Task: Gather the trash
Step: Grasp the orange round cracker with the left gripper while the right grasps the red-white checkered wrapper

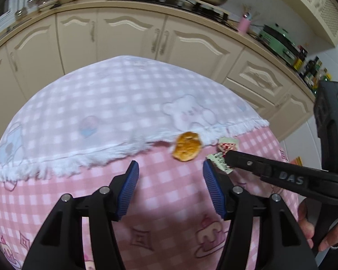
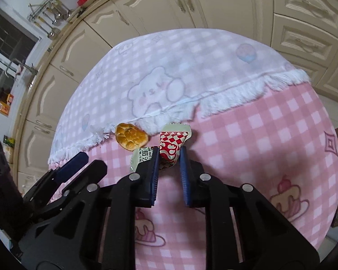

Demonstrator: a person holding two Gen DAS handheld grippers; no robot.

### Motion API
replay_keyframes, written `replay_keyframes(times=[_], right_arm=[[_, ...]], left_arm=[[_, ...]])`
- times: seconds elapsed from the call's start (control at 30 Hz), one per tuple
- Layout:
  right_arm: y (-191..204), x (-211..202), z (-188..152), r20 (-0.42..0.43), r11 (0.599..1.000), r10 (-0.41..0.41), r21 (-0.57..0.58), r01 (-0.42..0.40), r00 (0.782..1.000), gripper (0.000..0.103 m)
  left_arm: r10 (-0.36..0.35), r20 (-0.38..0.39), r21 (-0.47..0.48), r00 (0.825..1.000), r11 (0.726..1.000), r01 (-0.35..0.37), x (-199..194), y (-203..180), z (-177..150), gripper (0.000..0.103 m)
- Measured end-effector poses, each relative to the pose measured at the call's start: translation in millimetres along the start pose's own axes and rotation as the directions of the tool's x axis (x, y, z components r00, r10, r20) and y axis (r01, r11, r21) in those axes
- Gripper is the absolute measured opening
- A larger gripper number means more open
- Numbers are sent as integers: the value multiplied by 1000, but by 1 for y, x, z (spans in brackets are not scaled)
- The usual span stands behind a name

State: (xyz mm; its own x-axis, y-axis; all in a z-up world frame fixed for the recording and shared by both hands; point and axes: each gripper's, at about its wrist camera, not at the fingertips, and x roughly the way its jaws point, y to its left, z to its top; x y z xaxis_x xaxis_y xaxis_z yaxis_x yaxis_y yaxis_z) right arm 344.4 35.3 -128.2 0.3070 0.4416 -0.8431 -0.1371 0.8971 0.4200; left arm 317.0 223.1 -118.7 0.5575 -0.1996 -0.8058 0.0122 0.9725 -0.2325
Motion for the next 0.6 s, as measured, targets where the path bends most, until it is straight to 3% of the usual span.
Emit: replay_keyframes(times=[0.23, 0.33, 0.47, 0.5, 0.53, 0.57, 0.6], right_arm=[[-51, -30, 5, 50, 995, 31, 96, -36, 998, 18], [-60, -41, 6, 66, 994, 37, 103, -43, 997, 18], [-69, -54, 4, 84, 993, 43, 103, -52, 995, 18], [-70, -56, 3, 86, 993, 43, 103, -52, 995, 18], [-70, -57, 3, 88, 993, 42, 102, -51, 995, 18], [-70, -58, 4, 89, 993, 41, 103, -50, 995, 18], [-71, -59, 5, 89, 993, 41, 107, -50, 995, 18]], left_arm=[[-20, -71, 3, 997, 1000, 20, 31, -24, 20, 58], [-14, -109, -50, 994, 999, 9, 50, -24, 28, 58], [5, -81, -95, 997, 995, -13, 57, -22, 35, 58], [12, -79, -91, 997, 996, -20, 57, -23, 36, 56], [46, -77, -78, 996, 996, -52, 57, -25, 35, 40], [95, -78, -55, 992, 994, -99, 57, -26, 33, 31], [89, -77, -48, 993, 994, -93, 56, -26, 33, 31]])
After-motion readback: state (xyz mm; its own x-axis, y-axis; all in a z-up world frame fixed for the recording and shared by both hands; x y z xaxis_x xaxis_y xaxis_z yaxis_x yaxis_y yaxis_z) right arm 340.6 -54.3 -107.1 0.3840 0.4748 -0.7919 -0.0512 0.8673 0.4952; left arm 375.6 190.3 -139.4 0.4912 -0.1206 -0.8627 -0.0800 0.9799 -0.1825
